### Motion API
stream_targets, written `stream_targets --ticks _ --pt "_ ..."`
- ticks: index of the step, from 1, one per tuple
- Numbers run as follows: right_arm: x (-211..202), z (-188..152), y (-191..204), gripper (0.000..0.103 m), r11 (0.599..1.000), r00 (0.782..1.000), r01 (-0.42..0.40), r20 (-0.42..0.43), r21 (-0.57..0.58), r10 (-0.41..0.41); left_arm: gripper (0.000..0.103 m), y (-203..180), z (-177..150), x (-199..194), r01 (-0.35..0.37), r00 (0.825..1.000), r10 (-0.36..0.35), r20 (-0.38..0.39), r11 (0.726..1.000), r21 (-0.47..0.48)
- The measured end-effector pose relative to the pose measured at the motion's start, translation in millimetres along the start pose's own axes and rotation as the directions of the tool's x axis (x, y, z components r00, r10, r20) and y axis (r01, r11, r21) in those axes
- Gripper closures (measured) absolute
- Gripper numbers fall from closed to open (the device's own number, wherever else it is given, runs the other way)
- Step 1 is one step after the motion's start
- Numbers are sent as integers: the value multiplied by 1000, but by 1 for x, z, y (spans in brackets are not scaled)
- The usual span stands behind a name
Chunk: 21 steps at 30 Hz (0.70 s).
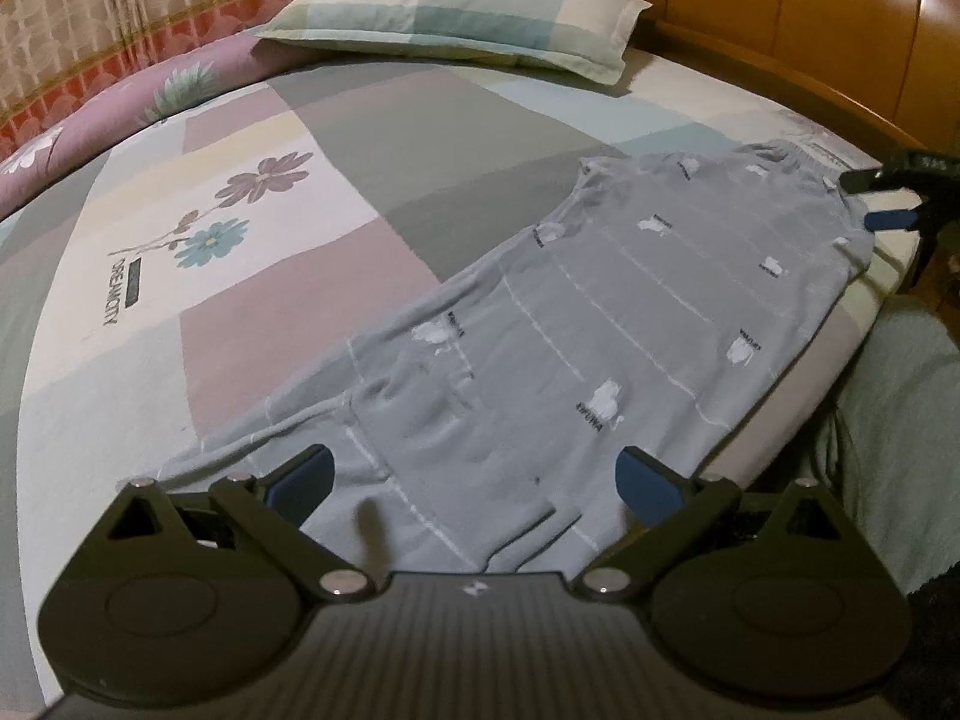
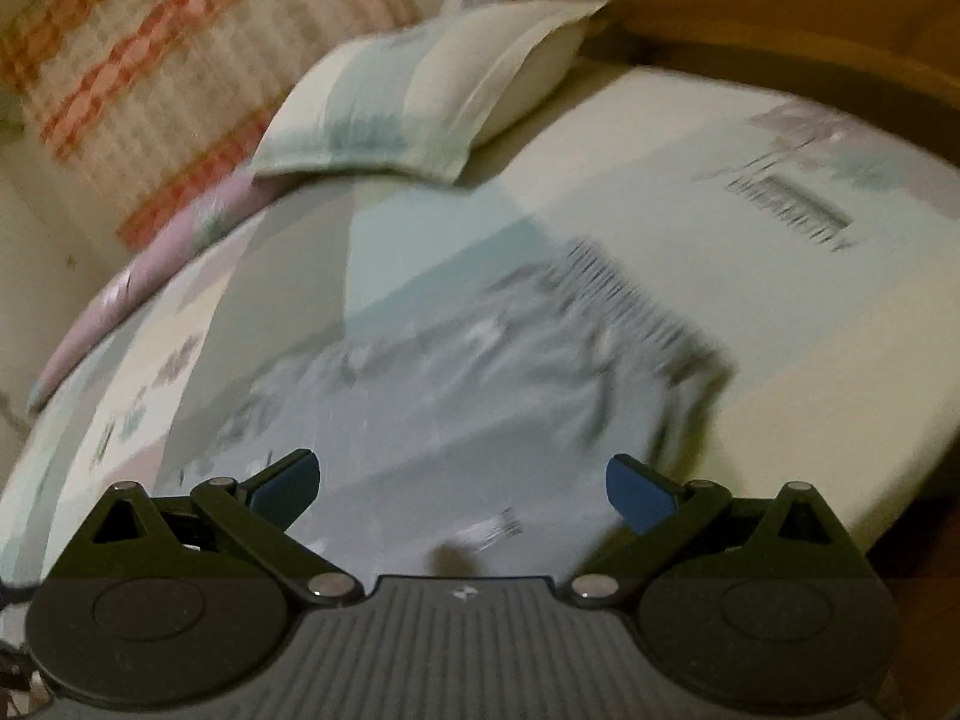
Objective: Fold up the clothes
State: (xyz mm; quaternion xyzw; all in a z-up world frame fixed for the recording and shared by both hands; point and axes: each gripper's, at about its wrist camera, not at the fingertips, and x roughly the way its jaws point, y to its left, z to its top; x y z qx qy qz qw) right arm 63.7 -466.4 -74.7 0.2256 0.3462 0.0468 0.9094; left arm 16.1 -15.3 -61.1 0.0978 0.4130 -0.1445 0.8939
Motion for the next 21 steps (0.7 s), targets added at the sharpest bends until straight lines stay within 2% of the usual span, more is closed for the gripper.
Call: stream_targets --ticks 4,5,10,13,17,21 --pt "-8 10 -38 0 987 998 -6 62 163 -4 3 -9 6 1 12 1000 -12 5 1000 25" --pt "-4 12 -50 0 976 998 -32 63 215 19 3 -11 7 1 17 1000 -17 5 999 30" --pt "19 17 -92 0 893 990 -139 57 428 127 3 -17 9 3 17 1000 -16 -8 999 48" --pt "24 21 -97 0 876 987 -159 69 455 144 3 -17 10 5 11 1000 -11 -18 999 41" --pt "34 29 -97 0 877 986 -168 75 450 151 3 -18 12 8 13 1000 -12 -26 999 42" --pt "36 26 -99 0 851 983 -183 99 492 154 3 -22 13 9 21 999 -19 -27 998 55"
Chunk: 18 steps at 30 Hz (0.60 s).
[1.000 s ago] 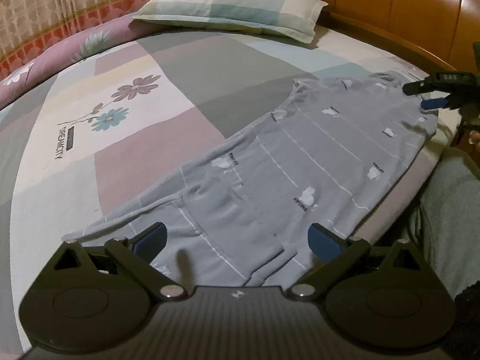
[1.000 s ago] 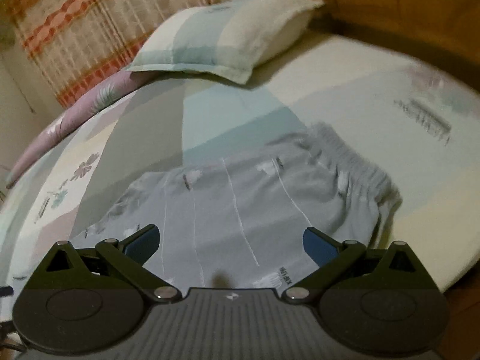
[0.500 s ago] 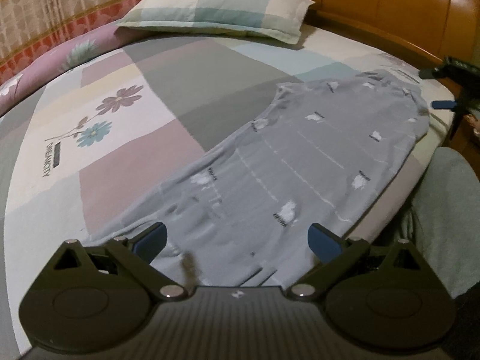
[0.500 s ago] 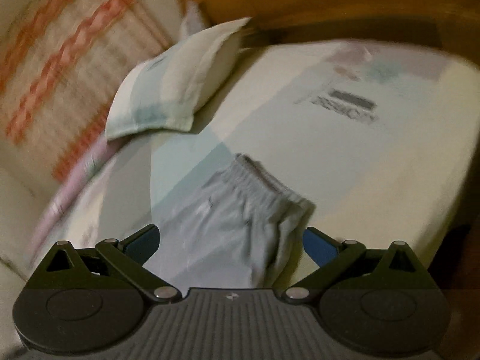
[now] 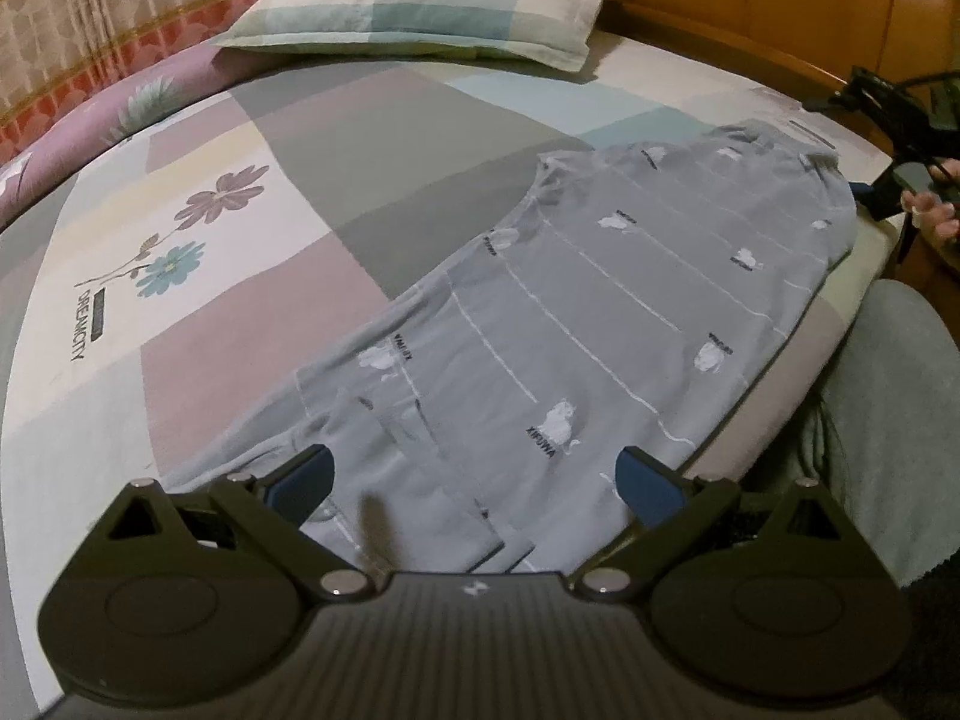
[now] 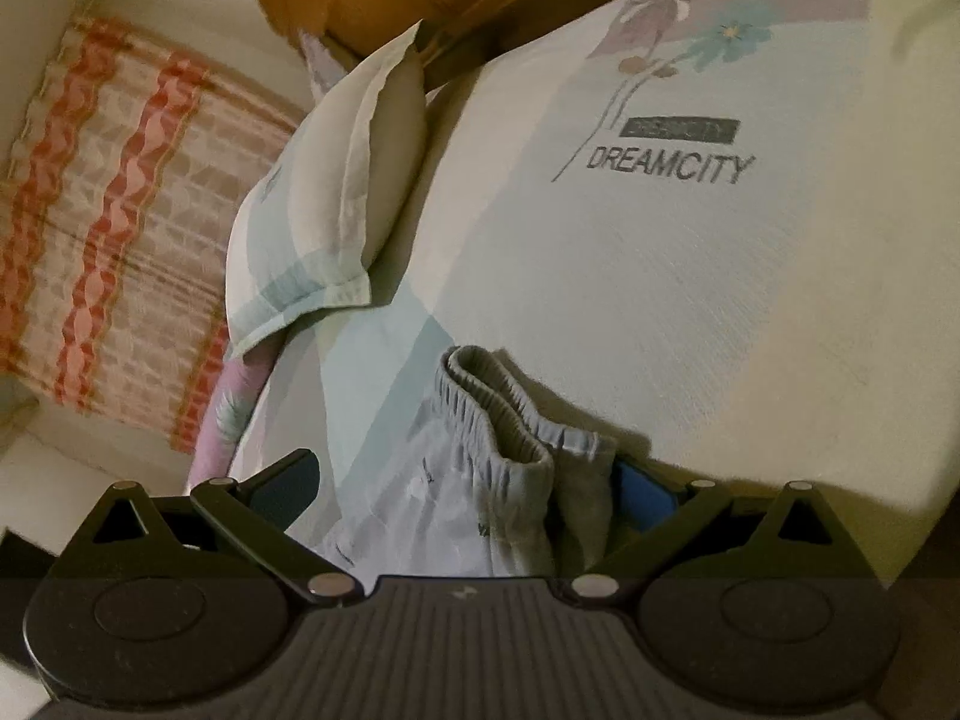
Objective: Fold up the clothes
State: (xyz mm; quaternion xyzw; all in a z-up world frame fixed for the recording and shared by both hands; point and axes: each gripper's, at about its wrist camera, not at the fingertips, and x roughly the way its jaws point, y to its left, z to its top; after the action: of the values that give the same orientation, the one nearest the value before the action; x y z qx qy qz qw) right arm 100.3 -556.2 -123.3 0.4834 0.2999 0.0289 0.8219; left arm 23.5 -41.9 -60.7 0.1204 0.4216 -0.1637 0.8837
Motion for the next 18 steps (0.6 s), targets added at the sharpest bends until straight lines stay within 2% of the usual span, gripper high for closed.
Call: stream_targets --ticks 4,7,15,18 --pt "-7 -16 -3 0 996 997 -48 -60 74 52 3 0 0 2 7 1000 -7 -5 1000 -3" --pt "-6 -24 0 0 996 994 -67 -80 57 72 3 0 1 5 6 1000 -6 -10 1000 -4" --pt "8 -8 2 0 996 999 -31 19 86 29 3 -3 1 2 19 1000 -19 3 1000 5" --pt "8 -16 6 0 996 999 -36 -23 77 38 3 0 -1 2 18 1000 -18 -2 1000 -6"
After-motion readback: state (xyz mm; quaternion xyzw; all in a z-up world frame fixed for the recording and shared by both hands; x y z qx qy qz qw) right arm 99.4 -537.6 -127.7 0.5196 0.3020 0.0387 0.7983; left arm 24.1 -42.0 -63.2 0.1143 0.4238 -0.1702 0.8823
